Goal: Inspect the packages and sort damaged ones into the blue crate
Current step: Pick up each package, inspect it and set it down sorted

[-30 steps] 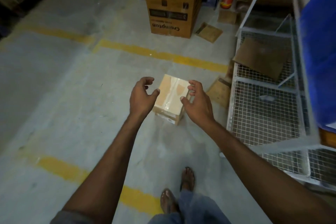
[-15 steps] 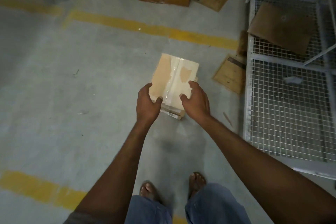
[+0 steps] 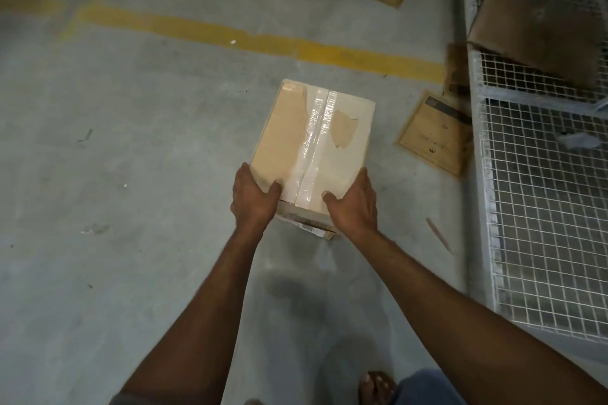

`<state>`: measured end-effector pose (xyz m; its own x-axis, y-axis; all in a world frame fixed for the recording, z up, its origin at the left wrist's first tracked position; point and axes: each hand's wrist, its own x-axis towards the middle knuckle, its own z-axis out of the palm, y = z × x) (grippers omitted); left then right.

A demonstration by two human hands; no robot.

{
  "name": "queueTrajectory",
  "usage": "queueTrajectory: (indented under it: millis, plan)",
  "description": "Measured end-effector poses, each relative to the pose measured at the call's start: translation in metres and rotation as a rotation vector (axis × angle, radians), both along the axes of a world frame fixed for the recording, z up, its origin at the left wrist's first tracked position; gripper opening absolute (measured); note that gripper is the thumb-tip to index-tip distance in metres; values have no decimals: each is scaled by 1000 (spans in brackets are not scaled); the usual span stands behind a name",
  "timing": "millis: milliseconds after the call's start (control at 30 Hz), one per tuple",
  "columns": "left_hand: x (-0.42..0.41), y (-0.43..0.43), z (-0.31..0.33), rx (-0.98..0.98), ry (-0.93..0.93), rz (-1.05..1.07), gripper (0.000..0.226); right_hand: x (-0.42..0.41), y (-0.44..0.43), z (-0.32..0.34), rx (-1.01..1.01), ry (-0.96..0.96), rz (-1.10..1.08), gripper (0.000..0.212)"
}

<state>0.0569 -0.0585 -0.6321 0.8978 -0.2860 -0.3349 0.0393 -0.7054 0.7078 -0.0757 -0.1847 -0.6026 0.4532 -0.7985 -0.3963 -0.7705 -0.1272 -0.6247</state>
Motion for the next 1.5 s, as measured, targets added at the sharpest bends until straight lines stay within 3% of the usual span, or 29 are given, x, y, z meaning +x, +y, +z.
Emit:
queueTrajectory:
  millis: [100,233,467,633,833,1033,1167,1367,1500]
  plan:
    - [3,-3,-11,-59,16,38,94,8,-5,-12,77,-14,-33,108]
    - [-3,0,-1,-146,-27,25,86,1,-7,-11,61,-60,-80,104]
    - [-16,15,72,-185,-94,-6,84,-16,-3,57,57,-80,30,91]
    - [-29,30,164,-222,-43,23,83,-22,-1,151,5,-94,85,75]
    - [-52,48,321,-235,-44,77,82,-39,7,296,-4,-184,92,50]
    - [-96,69,472,-253,-194,83,84,-71,17,450,-36,-334,147,49]
    - [-125,85,551,-275,-307,102,66,-96,30,532,-58,-407,178,42]
    - [-195,112,642,-285,-454,123,53,-165,54,616,-56,-554,214,44]
    - [-253,135,693,-260,-548,83,53,-234,72,655,-69,-648,258,58]
